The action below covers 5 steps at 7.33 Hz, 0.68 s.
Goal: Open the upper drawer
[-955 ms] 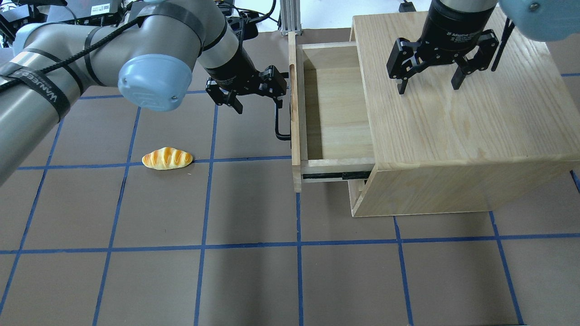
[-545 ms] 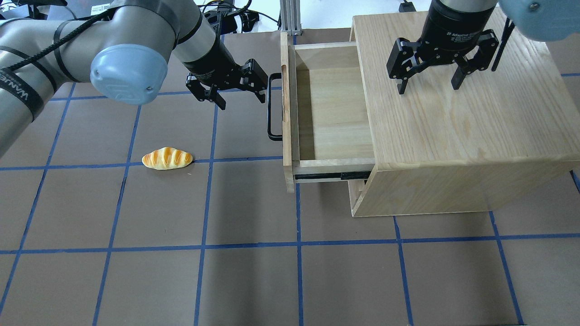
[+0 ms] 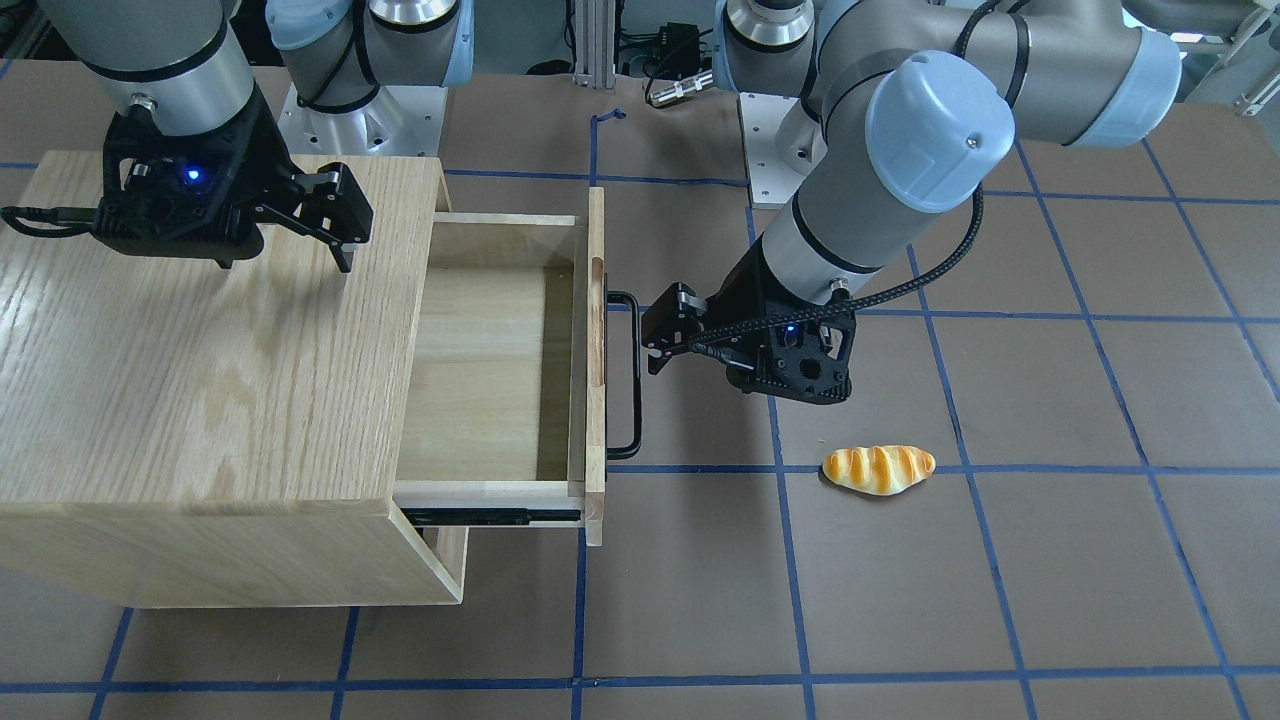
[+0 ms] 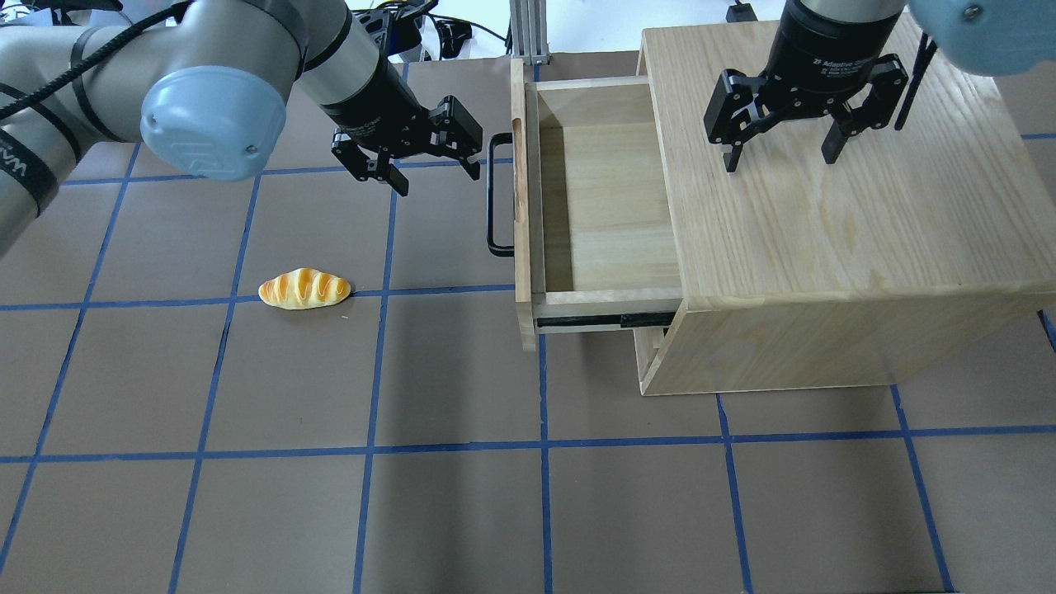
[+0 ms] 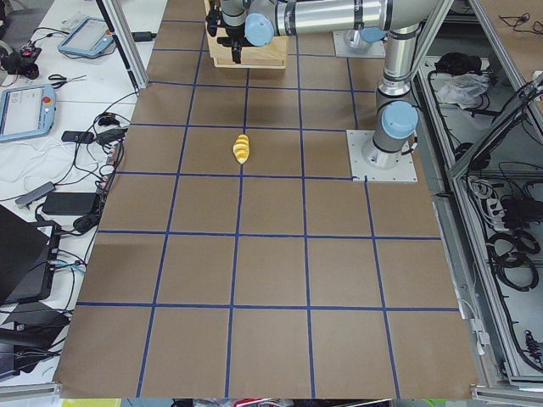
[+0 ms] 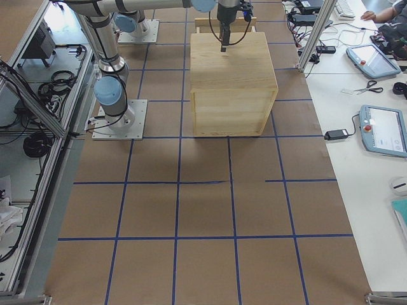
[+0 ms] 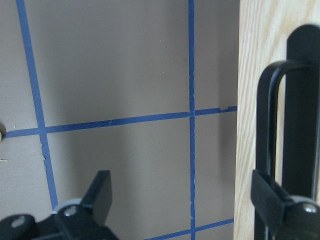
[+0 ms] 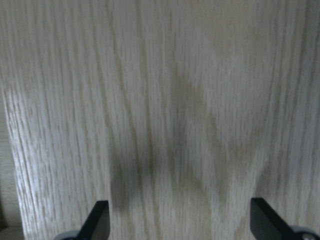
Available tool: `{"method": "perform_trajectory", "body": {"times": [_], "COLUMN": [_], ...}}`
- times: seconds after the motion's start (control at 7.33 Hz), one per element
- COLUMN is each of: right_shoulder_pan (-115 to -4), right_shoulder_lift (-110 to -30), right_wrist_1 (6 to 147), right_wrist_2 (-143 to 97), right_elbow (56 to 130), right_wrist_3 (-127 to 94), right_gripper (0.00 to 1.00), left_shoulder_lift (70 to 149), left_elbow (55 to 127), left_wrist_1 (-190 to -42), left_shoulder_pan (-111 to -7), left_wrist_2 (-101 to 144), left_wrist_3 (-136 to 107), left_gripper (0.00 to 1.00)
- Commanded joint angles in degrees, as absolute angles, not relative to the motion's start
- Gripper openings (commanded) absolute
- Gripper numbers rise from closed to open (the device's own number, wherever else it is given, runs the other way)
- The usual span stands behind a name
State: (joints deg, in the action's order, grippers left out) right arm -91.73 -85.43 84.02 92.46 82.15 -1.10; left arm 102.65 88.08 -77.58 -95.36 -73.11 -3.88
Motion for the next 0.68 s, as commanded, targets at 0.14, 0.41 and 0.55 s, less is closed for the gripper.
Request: {"method": "perform_trajectory", "body": {"times": [0.14,0.41,0.55], "right_shoulder_pan": [-91.76,-91.76,-91.76], "right_shoulder_lift": [-85.43,-85.43,-85.43], "right_wrist_1": [84.02,84.02,84.02], "right_wrist_2": [92.46,92.46,92.46], "right_elbow": [82.09,82.09,82.18], "right_wrist_3": [-1.06,-1.06,-1.14], "right_gripper": [1.00,1.00,1.00], "left_shoulder_lift": [98.02,94.50,93.35], "left_elbow": [84.83,83.84,84.20], "left_wrist_1": [-87.41,-90.70,-90.79], "left_shoulder_pan": [-88.27,-88.41,-89.03], "left_wrist_2": [-81.80,-88.31,-88.42], "left_wrist_3": [5.42,5.36,4.84], "left_gripper": [1.00,1.00,1.00]}}
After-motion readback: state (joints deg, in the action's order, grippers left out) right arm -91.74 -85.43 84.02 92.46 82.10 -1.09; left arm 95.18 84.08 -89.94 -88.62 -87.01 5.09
